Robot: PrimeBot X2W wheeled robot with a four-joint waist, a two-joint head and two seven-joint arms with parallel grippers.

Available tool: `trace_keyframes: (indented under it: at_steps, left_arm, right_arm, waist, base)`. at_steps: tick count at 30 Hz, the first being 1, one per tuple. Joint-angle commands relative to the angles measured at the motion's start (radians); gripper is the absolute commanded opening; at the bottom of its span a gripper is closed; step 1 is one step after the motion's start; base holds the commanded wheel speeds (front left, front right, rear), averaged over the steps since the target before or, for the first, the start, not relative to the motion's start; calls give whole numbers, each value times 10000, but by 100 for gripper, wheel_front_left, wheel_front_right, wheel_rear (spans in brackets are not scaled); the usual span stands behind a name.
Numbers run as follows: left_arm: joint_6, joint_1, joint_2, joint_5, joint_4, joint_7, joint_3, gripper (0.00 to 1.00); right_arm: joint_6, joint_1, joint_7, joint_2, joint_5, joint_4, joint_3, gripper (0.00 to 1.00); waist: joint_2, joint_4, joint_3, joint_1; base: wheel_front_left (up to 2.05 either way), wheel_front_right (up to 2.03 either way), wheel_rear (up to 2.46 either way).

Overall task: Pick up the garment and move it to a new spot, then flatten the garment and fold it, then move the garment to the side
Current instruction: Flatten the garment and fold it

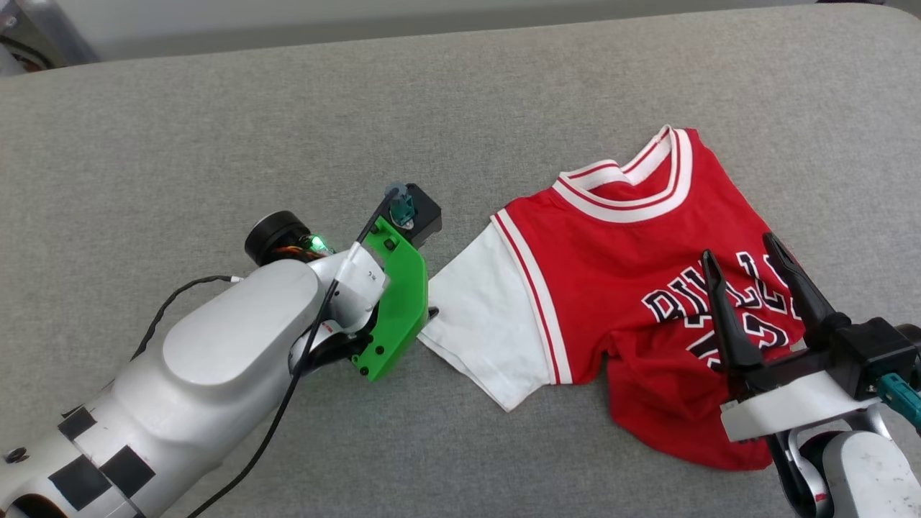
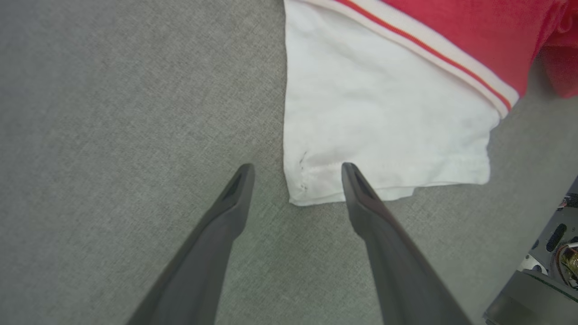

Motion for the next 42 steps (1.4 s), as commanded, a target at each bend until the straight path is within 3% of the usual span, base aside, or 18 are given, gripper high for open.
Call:
trace_keyframes:
  at_steps: [1, 10, 11, 12, 13, 21, 26, 35, 42]
  left_arm:
    - [-24, -246, 71, -170, 240, 13, -285, 100]
    - [-24, -307, -11, -404, 1174, -398, -1901, 100]
    - [-24, -242, -76, -429, 1203, -517, -1966, 50]
    - [-24, -188, -128, -472, 1219, -639, -2002, 14]
    - [-24, -103, -219, -525, 1270, -884, -2060, 0]
    - [-24, 10, -151, -479, 1433, -3278, -1763, 0]
    - [265, 475, 541, -492, 1314, -4312, -1395, 0]
    - [1058, 1727, 2344, -1422, 845, -4694, -701, 0]
    - [1316, 2465, 2826, -1994, 1334, -4529, -619, 0]
  right_arm:
    - [-6, -255, -118, 8, -50, 106, 33, 100]
    - [-6, -518, -387, 141, -53, 667, 91, 100]
    - [-6, -521, -407, 145, -54, 716, 69, 100]
    - [-6, -517, -420, 148, -55, 756, 49, 100]
    - [-6, -505, -441, 146, -56, 833, 16, 100]
    - [-6, -262, -486, 96, -31, 1049, 4, 100]
    - [-6, 122, -489, 72, -20, 1034, -152, 100]
    - [-6, 523, -341, 36, 24, 843, -291, 100]
    - [-6, 564, -249, 27, 55, 857, -265, 100]
  waist:
    - [-1, -402, 423, 0]
    - [-1, -541, 759, 0]
    - [-1, -512, 728, 0]
    - [-1, -484, 694, 0]
    - [-1, -393, 587, 0]
    - [-1, 51, -176, 0]
    - [-1, 367, -605, 0]
    - [-1, 745, -834, 0]
    - [-1, 799, -817, 0]
  base:
    - [0, 0, 0]
    - [0, 0, 0]
    - [0, 0, 0]
    - [0, 0, 0]
    - [0, 0, 0]
    - [0, 0, 0]
    - [0, 0, 0]
    - [0, 0, 0]
    - [0, 0, 0]
